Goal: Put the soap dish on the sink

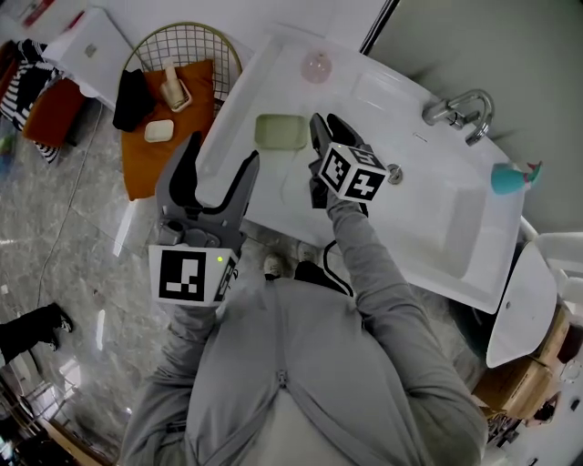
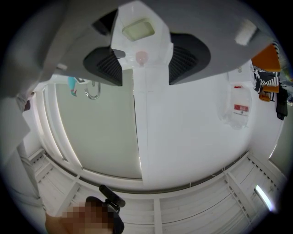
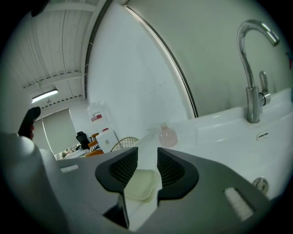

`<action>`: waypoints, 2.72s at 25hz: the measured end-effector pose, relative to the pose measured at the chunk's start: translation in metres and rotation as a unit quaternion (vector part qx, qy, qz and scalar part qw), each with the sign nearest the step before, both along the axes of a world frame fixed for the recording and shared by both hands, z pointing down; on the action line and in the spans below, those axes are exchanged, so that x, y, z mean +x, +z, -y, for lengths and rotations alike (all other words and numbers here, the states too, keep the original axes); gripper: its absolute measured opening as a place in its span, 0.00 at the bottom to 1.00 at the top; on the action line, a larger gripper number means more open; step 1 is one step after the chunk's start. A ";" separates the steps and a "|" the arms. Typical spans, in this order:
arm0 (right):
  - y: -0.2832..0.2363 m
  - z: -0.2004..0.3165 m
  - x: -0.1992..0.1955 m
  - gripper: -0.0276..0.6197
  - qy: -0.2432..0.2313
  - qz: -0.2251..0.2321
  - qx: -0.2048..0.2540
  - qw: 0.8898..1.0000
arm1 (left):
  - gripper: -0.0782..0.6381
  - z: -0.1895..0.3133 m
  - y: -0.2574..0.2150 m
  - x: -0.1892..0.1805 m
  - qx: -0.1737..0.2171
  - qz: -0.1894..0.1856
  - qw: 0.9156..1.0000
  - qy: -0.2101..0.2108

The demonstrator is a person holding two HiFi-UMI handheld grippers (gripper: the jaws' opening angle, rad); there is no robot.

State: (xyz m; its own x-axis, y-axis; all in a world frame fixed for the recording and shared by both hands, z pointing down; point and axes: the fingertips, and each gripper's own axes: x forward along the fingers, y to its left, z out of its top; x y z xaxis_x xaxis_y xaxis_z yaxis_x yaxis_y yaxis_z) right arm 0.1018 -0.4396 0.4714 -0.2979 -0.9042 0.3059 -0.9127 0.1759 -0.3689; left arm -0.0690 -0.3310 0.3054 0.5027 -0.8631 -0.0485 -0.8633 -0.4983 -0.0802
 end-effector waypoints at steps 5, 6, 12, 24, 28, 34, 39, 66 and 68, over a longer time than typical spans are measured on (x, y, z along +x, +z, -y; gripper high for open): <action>-0.045 -0.015 0.010 0.22 0.003 -0.009 0.055 0.998 | 0.59 0.005 -0.003 0.003 0.005 -0.004 1.000 -0.001; -0.053 -0.019 0.011 0.22 0.004 -0.010 0.065 0.998 | 0.59 0.006 -0.003 0.004 0.006 -0.004 1.000 -0.002; -0.098 -0.048 0.025 0.22 0.015 -0.030 0.121 0.992 | 0.59 0.011 -0.006 0.007 0.013 -0.011 1.000 -0.005; -0.143 -0.100 0.042 0.22 0.016 -0.031 0.168 0.985 | 0.59 0.015 -0.010 0.015 0.021 -0.019 0.999 -0.021; -0.145 -0.111 0.041 0.22 0.011 -0.042 0.174 0.984 | 0.59 0.016 -0.010 0.015 0.021 -0.019 0.999 -0.027; -0.141 -0.121 0.045 0.22 0.014 -0.041 0.168 0.985 | 0.59 0.016 -0.009 0.011 0.022 -0.016 0.999 -0.040; -0.138 -0.122 0.046 0.22 0.009 -0.047 0.170 0.984 | 0.59 0.015 -0.010 0.006 0.022 -0.015 0.998 -0.052; -0.133 -0.108 0.042 0.22 -0.010 -0.069 0.161 0.984 | 0.59 0.008 -0.014 -0.006 0.030 -0.013 0.996 -0.082; -0.132 -0.107 0.041 0.22 -0.013 -0.070 0.160 0.985 | 0.59 0.009 -0.014 -0.007 0.030 -0.012 0.996 -0.082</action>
